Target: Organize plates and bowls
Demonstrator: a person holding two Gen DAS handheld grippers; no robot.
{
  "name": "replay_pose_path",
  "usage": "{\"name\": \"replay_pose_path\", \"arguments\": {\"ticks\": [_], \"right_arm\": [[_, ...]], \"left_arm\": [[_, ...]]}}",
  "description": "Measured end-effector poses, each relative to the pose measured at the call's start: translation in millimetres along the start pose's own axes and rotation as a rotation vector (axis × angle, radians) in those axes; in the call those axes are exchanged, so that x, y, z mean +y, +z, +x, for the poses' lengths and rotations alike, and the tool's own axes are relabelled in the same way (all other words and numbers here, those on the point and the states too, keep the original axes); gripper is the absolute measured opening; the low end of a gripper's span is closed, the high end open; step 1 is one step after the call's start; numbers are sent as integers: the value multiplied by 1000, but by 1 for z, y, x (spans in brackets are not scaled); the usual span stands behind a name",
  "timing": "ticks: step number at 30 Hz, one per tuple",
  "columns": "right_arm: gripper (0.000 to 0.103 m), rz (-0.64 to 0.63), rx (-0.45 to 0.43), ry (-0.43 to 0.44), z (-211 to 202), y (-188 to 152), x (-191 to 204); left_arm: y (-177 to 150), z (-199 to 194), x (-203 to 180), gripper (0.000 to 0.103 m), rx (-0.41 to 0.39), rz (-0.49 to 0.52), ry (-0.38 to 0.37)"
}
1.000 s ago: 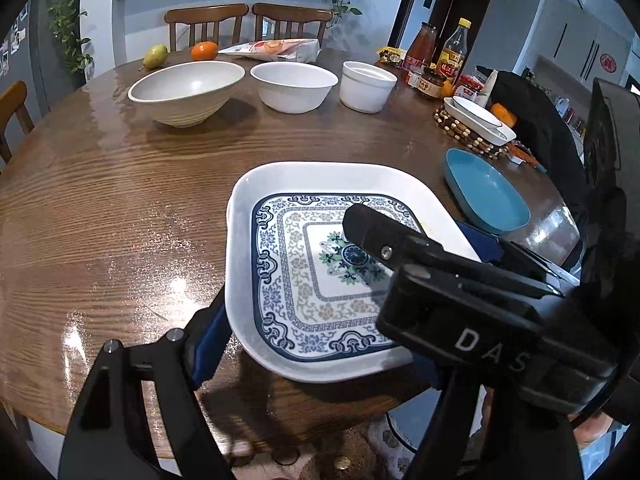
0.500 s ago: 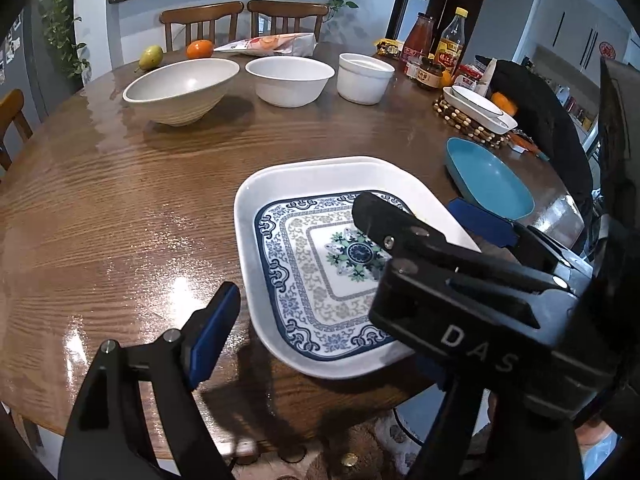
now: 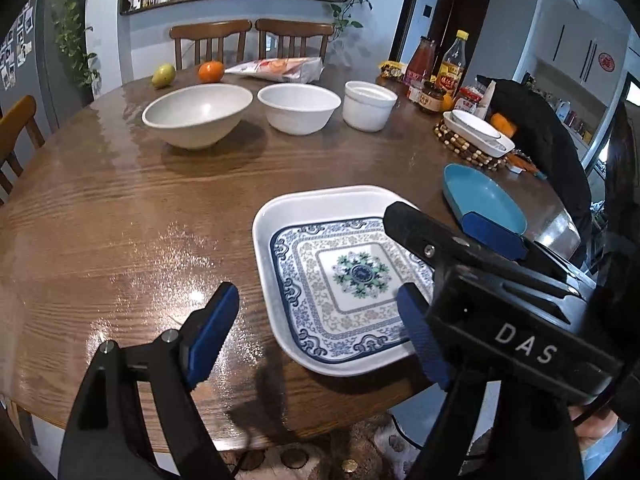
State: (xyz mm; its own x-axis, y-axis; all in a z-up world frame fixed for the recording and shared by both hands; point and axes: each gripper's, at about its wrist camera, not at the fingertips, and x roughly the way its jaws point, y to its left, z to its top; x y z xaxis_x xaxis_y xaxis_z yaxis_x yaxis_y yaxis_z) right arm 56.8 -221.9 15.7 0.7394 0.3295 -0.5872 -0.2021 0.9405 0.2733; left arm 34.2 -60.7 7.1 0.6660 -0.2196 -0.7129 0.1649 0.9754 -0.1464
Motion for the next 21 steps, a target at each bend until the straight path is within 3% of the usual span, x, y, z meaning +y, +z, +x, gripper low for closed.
{"name": "replay_pose_path", "arguments": {"ticks": [21], "right_arm": [[87,68,-88,-44,-47,3,-47]], "left_arm": [[9,-3,-67,83,-60,119,-44]]}}
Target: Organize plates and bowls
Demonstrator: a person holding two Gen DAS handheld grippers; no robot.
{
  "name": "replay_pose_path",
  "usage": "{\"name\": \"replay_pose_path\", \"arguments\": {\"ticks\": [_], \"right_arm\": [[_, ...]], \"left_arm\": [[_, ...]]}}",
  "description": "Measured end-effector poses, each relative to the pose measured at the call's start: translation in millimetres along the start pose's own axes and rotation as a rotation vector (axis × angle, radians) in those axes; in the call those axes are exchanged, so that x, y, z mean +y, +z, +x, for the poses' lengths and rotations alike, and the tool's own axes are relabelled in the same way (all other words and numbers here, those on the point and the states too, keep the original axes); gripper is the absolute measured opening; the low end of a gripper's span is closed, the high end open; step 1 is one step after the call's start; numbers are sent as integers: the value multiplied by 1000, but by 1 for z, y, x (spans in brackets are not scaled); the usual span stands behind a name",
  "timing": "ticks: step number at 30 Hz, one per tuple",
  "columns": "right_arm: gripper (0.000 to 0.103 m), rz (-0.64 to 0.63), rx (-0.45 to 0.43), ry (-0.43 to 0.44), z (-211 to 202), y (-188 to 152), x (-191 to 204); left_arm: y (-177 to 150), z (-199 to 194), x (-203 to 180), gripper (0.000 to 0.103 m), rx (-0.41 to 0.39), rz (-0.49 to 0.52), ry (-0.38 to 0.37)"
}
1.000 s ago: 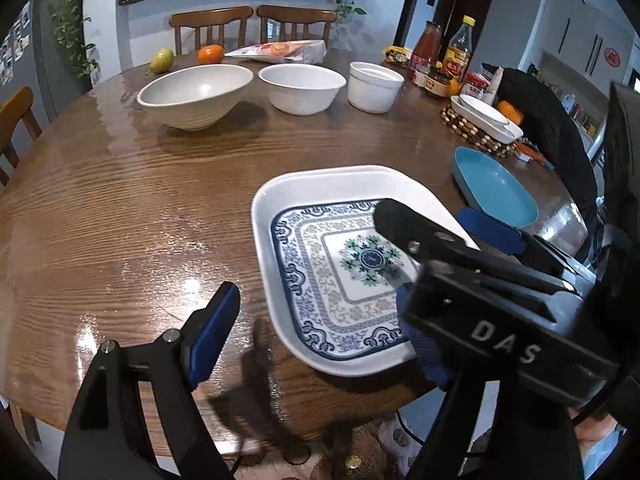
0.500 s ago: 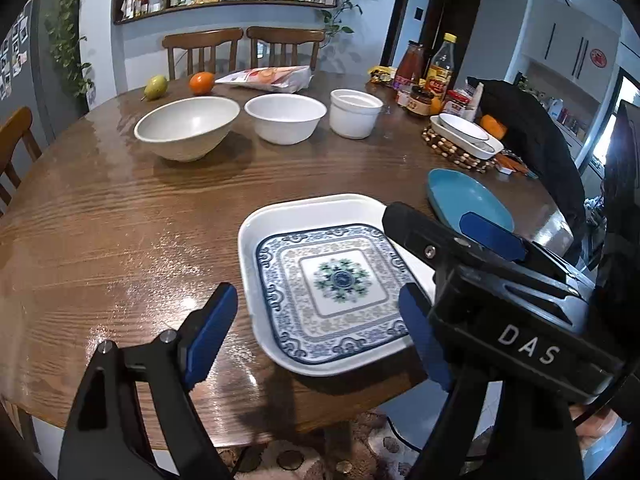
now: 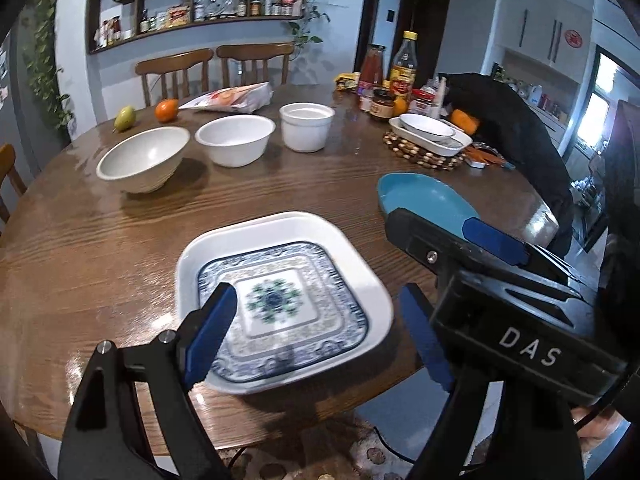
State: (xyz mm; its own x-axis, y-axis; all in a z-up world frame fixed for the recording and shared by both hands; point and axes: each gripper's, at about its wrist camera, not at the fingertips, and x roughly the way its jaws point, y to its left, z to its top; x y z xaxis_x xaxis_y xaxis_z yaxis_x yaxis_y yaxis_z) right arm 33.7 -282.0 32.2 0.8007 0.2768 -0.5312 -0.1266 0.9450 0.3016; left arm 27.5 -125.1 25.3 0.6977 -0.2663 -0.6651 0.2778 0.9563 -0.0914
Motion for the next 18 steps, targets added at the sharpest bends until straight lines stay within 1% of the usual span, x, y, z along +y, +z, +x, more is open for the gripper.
{"name": "replay_pose_path", "arguments": {"ticks": [9,16,18], "right_arm": [[87,52,-34,-50,-12,8,-37],[87,80,-50,-84,-15,15,-62],[87,82,-58,-108,-16,17,-67]], "left_arm": [[13,17,-35,83,-9,42,-38],[25,36,-54,83,0,39,-54],[28,44,-58,83,15,30,-74]]}}
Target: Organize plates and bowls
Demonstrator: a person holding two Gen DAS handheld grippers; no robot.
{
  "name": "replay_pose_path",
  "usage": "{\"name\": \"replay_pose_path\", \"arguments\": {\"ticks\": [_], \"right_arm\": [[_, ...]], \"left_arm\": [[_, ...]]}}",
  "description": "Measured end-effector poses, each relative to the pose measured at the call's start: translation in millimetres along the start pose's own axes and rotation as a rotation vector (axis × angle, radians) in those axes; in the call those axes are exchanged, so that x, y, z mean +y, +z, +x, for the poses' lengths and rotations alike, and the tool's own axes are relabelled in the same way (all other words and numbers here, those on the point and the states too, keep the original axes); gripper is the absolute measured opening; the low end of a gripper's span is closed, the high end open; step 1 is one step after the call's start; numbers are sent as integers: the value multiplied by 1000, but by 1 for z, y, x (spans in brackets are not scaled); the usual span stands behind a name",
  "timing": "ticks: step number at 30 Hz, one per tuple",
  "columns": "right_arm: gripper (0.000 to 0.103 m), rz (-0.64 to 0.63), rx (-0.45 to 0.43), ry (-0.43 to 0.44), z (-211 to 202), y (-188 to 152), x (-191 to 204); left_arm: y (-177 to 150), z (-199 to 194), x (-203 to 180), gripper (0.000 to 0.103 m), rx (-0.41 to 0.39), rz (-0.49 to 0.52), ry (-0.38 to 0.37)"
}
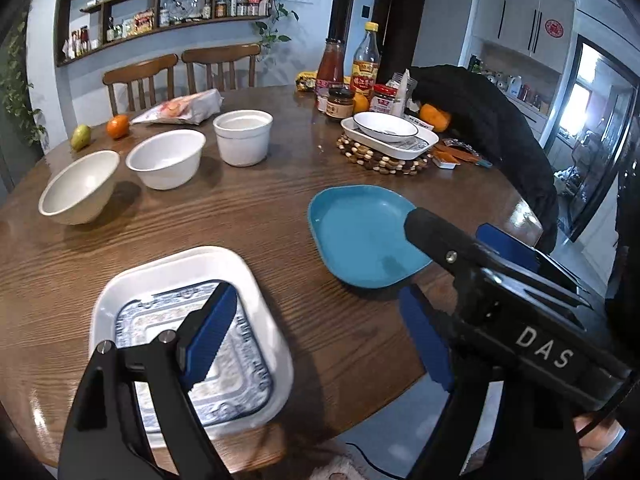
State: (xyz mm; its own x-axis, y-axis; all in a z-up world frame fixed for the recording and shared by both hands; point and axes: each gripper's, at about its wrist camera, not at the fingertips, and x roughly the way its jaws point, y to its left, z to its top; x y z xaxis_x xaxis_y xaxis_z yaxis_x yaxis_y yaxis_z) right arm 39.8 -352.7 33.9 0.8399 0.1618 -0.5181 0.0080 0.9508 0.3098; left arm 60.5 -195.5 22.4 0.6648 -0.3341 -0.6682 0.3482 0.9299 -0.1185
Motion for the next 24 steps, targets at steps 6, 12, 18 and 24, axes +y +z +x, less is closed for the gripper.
{"name": "replay_pose_path", "arguments": {"ticks": [6,12,18,24], "right_arm": [[87,34,-2,-29,7,9,-25],[87,70,29,-54,22,12,-46],[87,84,49,-41,34,13,-57],[87,93,83,-15,52,16,-64]], "left_arm": [[6,20,-9,83,39,-6,-19],[11,41,-15,83,84,-13,-40],[16,54,-18,83,101,-23,-44],[18,67,-16,83,127,-46,-48]]}}
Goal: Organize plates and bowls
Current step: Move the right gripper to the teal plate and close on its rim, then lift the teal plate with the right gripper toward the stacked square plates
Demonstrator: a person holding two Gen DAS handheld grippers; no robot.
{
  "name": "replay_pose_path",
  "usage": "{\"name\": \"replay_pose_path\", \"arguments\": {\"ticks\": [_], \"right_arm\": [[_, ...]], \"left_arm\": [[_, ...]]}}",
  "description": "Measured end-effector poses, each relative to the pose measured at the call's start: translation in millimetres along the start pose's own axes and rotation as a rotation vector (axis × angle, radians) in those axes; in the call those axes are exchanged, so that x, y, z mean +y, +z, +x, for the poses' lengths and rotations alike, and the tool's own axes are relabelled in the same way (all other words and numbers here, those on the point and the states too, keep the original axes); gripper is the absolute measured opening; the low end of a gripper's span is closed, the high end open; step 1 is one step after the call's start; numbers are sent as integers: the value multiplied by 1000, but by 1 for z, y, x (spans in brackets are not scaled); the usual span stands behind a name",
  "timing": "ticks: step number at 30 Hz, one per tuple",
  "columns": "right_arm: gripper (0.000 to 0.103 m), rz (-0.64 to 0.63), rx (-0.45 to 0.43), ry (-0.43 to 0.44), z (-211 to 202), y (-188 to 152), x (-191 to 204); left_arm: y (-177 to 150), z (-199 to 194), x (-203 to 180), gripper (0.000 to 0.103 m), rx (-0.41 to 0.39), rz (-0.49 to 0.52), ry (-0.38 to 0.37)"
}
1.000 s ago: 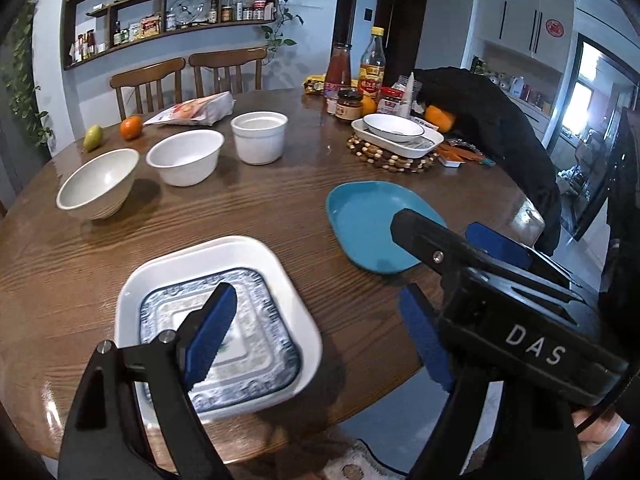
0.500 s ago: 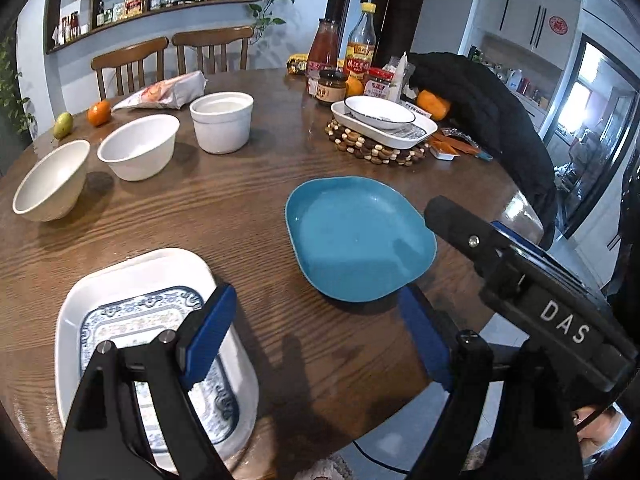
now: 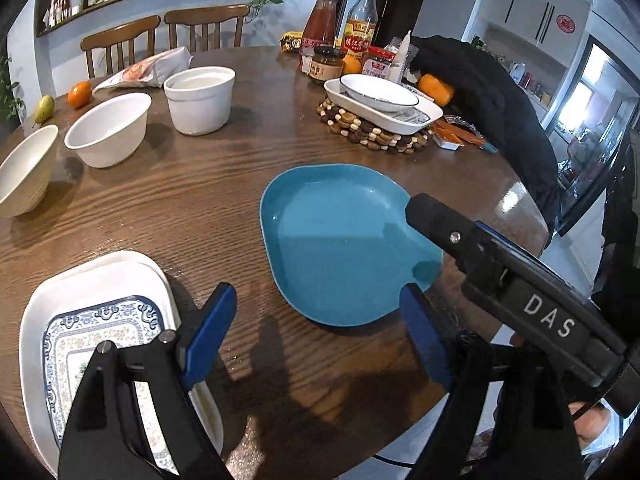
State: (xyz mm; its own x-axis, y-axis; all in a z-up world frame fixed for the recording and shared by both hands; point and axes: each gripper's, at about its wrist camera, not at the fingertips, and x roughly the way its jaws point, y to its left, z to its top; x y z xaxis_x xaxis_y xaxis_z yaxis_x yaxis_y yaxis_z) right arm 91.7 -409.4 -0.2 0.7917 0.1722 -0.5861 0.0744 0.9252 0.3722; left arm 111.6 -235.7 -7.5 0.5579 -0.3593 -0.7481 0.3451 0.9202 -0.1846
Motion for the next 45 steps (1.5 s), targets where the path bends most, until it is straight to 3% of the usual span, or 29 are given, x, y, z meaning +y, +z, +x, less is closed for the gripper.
{"name": "replay_pose_path", "arguments": {"ticks": [15,20,22,26,28,32,34,35,45], "right_arm": [[87,31,43,52,28,3,-9],[87,49,49,65,36,5,-13],[81,50,44,65,38,5,-14],[79,44,44,68,41,4,-13],[67,35,54,75,44,3,-11],[61,15,50,58,46,2,-8],[57,13,50,67,47,1,-8],[55,16,55,82,47,1,-7],[54,-2,26,69,40,-1,-5]], "left_arm": [[6,20,2,81,27,-37,-11],[7,24,3,72,25,-52,-5],[8,25,3,67,13,-54,14],[9,25,4,67,6,-56,27],[8,26,5,66,4,-52,37],[7,26,3,63,-7,-32,56],[6,25,2,52,-7,-25,39],[6,26,1,52,7,-31,26],[3,24,-3,52,6,-19,13]]}}
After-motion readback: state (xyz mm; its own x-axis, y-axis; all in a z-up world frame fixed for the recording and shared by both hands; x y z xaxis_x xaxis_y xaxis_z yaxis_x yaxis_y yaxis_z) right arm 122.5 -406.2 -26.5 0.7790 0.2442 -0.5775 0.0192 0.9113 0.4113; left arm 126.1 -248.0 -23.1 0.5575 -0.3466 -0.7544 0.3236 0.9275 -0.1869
